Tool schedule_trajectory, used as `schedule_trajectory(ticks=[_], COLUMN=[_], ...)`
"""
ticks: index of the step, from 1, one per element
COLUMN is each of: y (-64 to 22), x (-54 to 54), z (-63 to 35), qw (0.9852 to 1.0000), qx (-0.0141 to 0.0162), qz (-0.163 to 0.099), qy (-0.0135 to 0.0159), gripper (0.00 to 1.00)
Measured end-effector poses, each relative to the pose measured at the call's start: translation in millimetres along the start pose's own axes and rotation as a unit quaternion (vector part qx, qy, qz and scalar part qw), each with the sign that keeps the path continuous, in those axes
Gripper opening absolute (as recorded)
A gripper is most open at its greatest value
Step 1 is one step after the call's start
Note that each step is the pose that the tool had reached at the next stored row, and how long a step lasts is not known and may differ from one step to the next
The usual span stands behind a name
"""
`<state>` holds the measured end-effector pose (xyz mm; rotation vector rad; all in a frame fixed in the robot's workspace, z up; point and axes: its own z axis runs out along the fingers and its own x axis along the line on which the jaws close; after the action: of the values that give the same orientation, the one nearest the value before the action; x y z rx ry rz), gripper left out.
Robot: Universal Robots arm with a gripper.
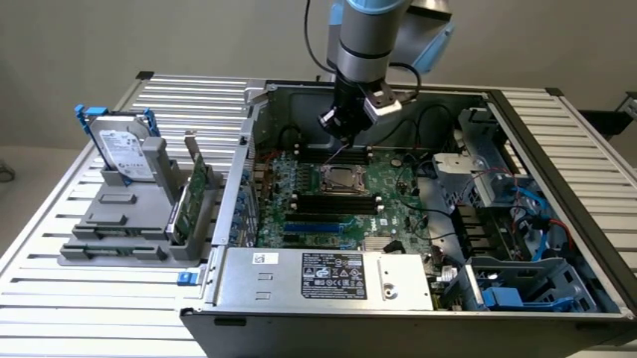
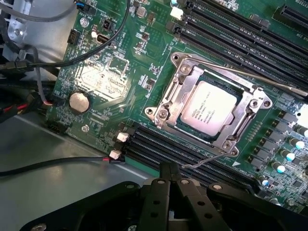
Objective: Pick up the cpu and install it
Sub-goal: 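Install the first cpu locking lever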
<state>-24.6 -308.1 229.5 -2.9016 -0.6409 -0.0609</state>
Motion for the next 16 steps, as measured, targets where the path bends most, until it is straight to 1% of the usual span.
schedule_trajectory(ticks=[4, 5, 6, 9, 10, 16], y=[0.6, 0.7, 0.9, 1.1, 1.2, 1.9], x=[-0.3, -0.3, -0.3, -0.2, -0.1, 0.0], z=[-2.5, -2.6, -2.7, -2.3, -2.0, 1.0], qw=[1.0, 1.0, 1.0, 0.9999, 0.9999, 0.9993], qx=[-0.0005, -0.0007, -0.0014, -0.0037, -0.0048, -0.0097], qz=[0.006, 0.007, 0.008, 0.011, 0.013, 0.028], qy=[0.001, 0.0016, 0.0028, 0.0082, 0.0104, 0.0207], gripper=[0.11, 0.11, 0.11, 0.11, 0.11, 0.11])
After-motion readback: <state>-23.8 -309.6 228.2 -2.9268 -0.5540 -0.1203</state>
